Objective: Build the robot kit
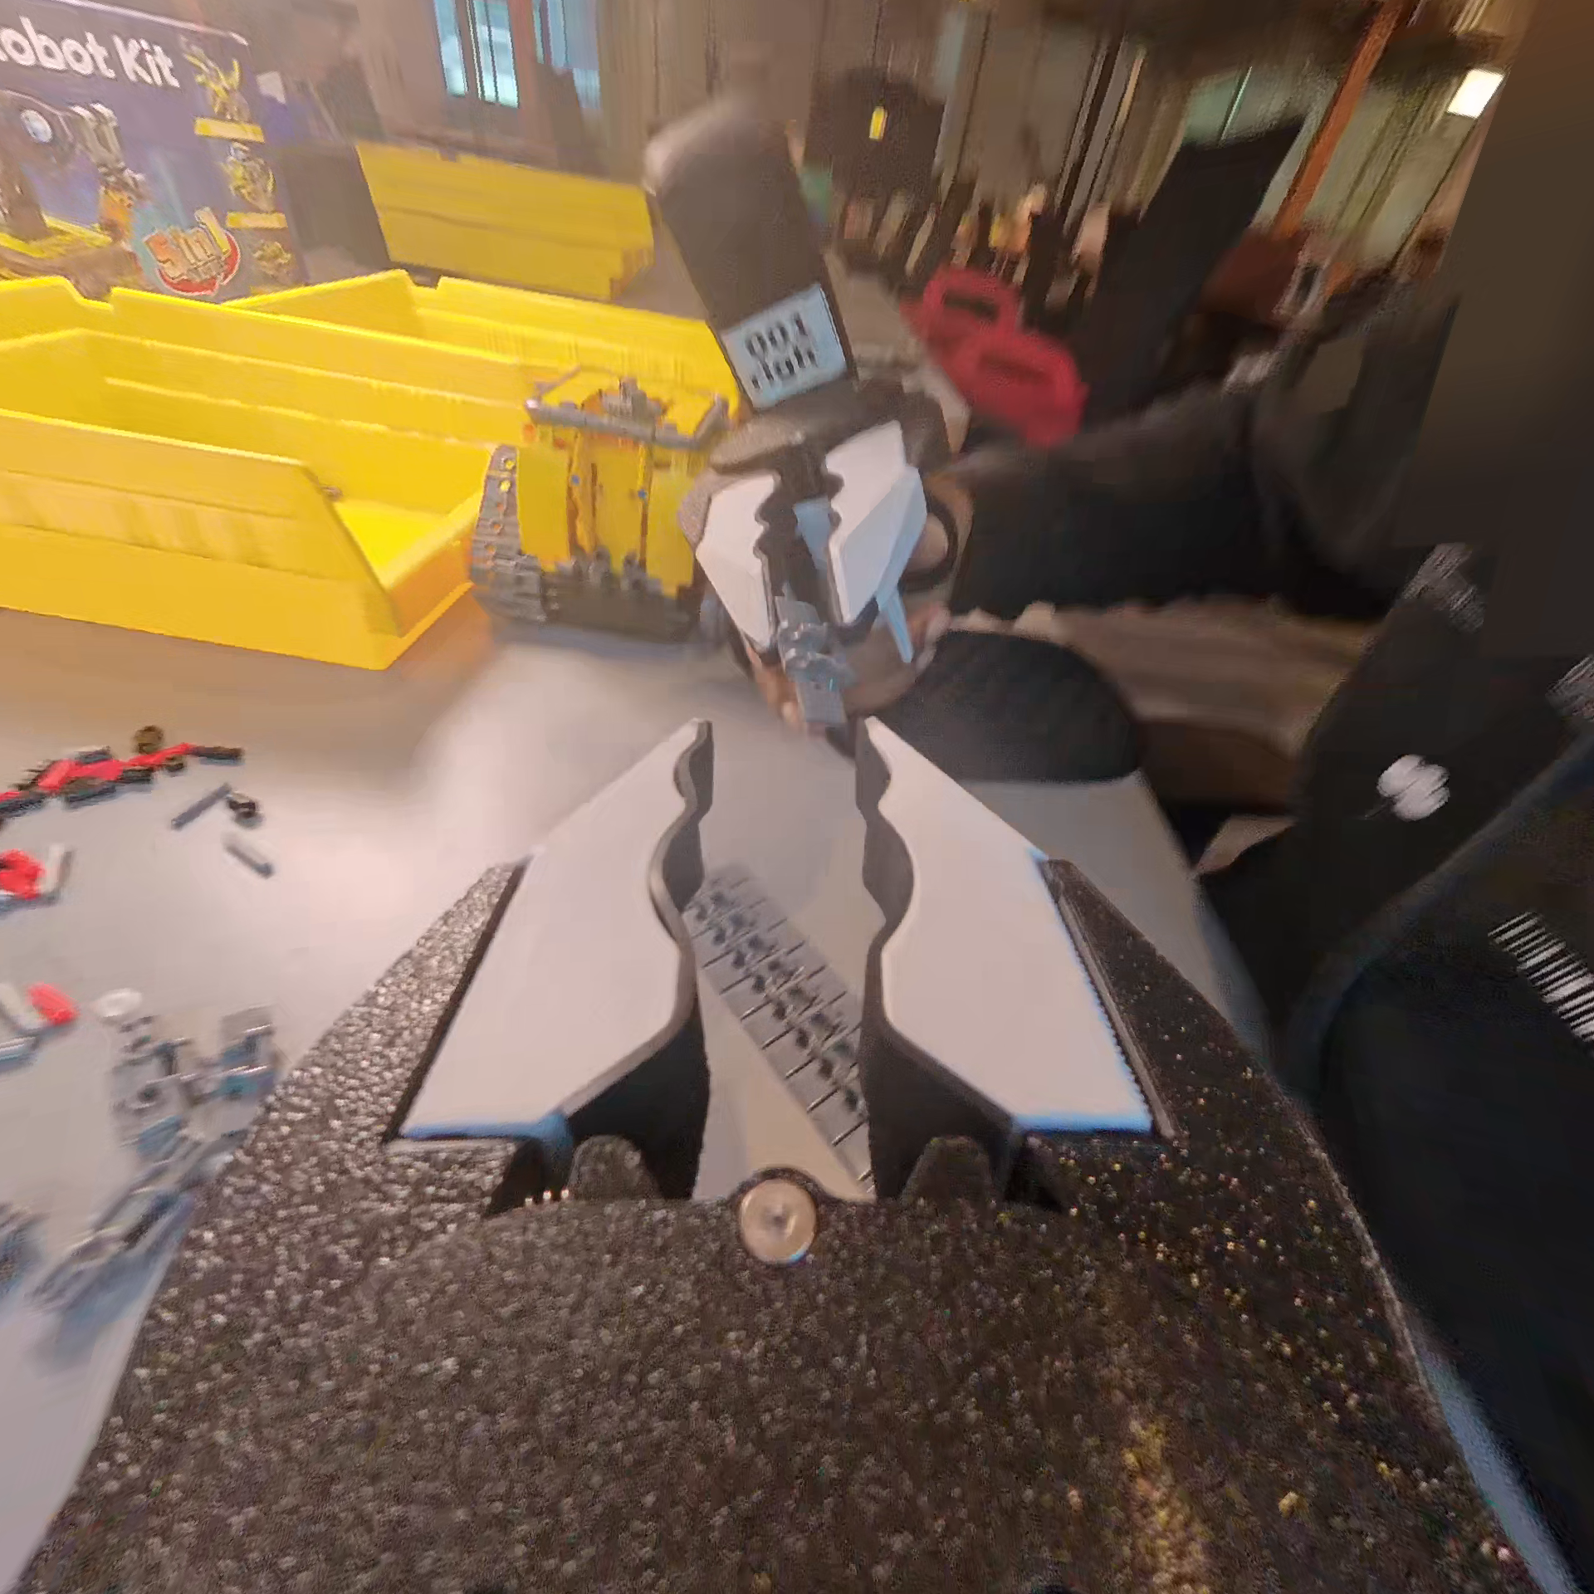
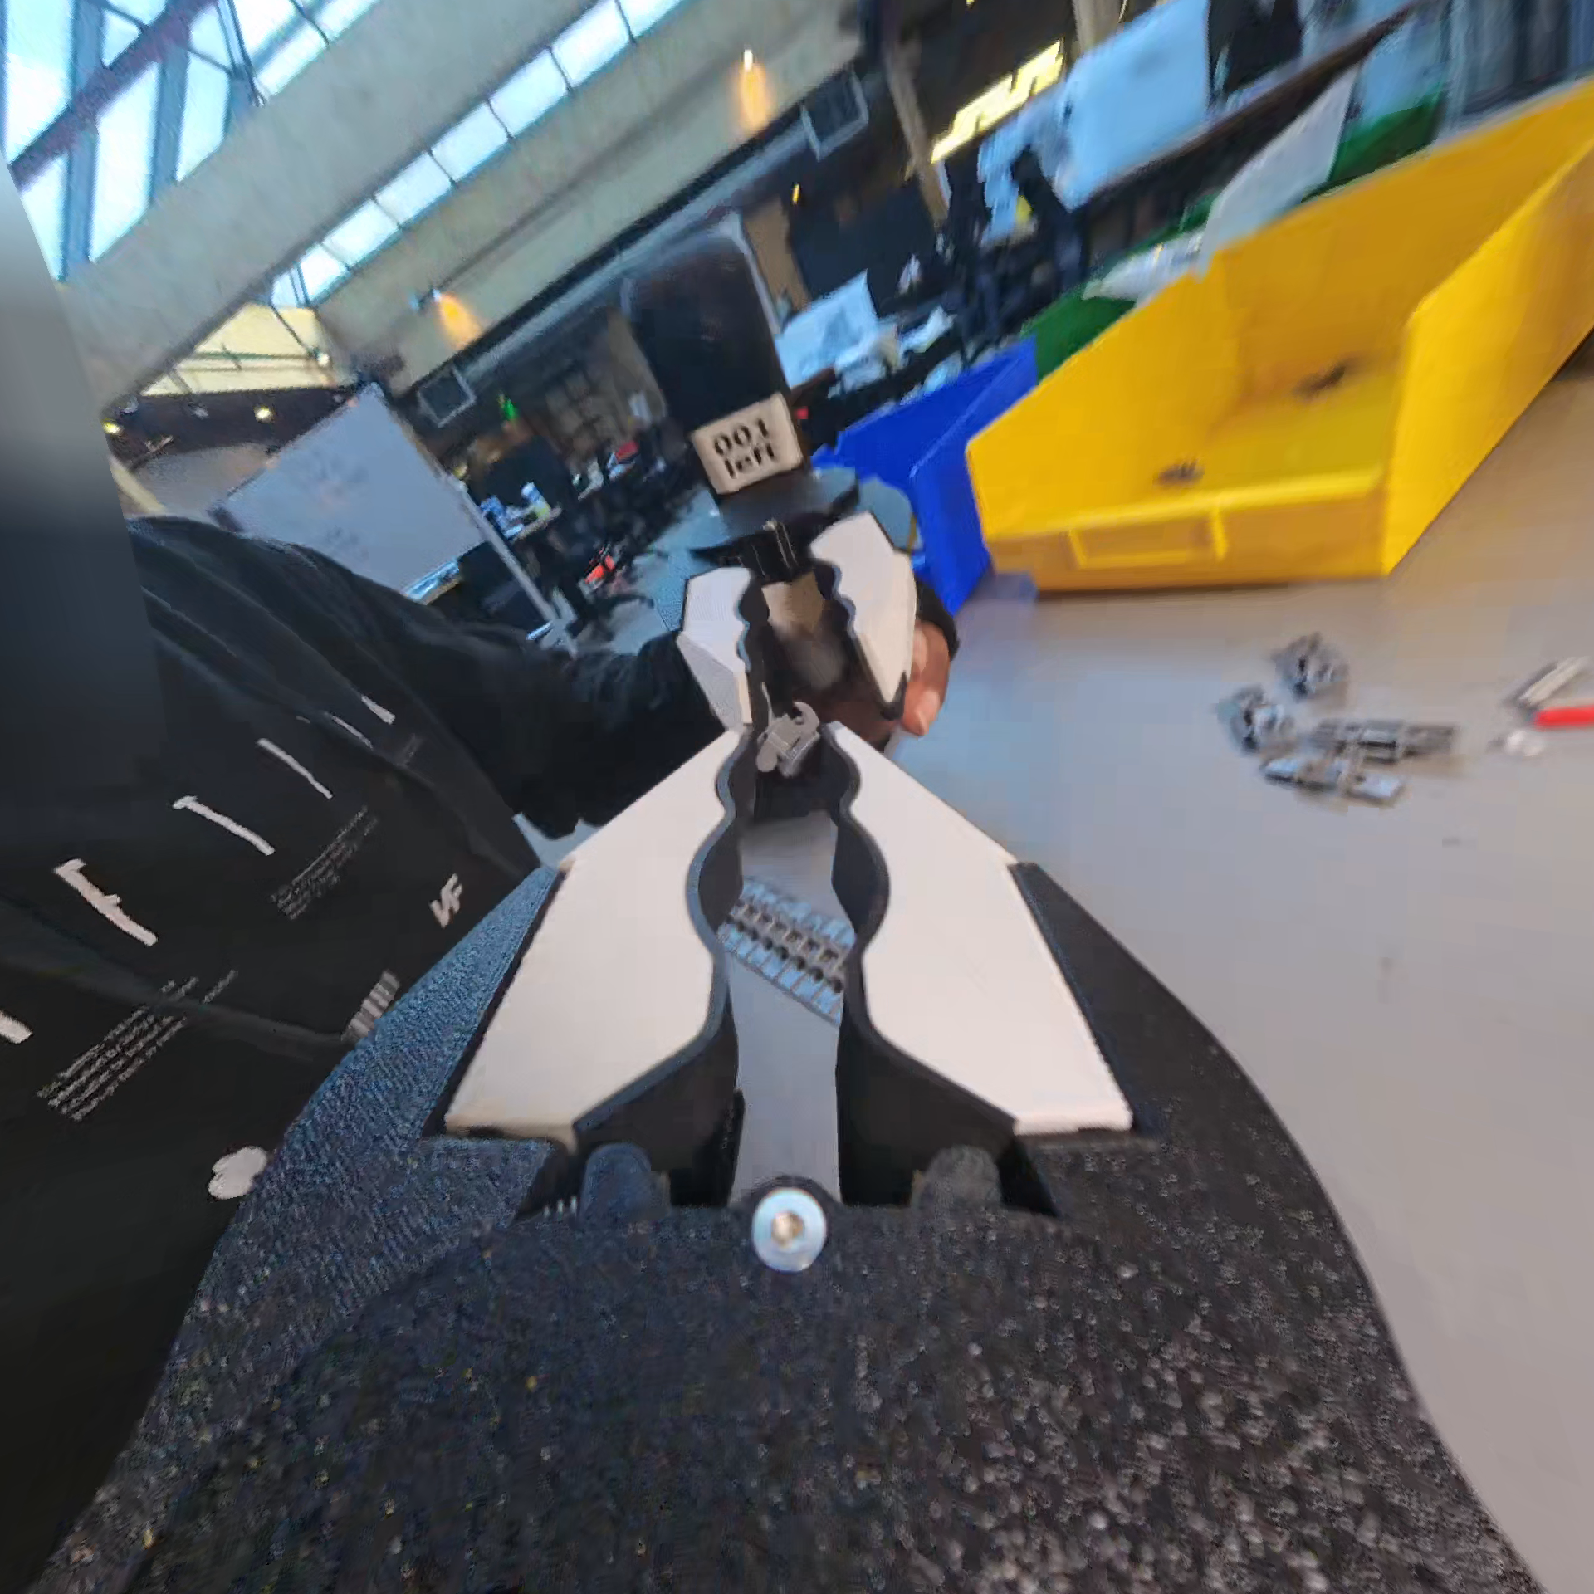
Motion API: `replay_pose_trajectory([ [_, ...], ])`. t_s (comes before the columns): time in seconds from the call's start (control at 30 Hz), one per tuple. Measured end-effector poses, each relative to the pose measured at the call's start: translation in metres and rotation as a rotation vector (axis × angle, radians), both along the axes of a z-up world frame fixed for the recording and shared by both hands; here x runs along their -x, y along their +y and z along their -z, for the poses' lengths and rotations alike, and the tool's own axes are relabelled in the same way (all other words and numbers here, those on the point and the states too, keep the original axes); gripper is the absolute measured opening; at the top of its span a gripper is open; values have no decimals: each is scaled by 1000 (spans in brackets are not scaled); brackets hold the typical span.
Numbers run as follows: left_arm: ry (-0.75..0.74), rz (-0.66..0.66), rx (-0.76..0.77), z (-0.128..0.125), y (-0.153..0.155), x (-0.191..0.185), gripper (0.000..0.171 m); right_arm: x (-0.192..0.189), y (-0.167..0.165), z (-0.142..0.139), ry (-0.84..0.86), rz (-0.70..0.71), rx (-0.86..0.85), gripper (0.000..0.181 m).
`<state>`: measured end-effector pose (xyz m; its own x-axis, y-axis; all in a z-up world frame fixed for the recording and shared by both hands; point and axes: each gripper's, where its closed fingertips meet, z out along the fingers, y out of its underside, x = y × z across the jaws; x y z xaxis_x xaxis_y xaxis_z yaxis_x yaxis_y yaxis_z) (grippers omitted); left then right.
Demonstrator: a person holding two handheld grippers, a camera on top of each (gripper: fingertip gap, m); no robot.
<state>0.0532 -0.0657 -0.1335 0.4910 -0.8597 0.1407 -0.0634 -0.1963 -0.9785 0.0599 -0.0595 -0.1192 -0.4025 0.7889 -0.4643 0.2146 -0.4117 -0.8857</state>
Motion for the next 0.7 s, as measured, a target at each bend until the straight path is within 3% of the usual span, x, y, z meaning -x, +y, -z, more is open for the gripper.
replay_pose_trajectory([
  [0.13, -260, 93, 139, -26, -5, -1, 16, -1, -5, -18, 168, 152, -166, 14],
  [0.4, -344, 182, 202, -33, -17, -4, 2, 2, -21, -25, 238, 230, -391, 14],
  [0.57, -183, 190, 160, -20, -23, -5, 1, -4, -27, 2, 18, 91, -494, 11],
  [0.7, -24, 199, 155, 3, -26, -12, 1, -11, -30, 25, -224, -68, -562, 19],
])
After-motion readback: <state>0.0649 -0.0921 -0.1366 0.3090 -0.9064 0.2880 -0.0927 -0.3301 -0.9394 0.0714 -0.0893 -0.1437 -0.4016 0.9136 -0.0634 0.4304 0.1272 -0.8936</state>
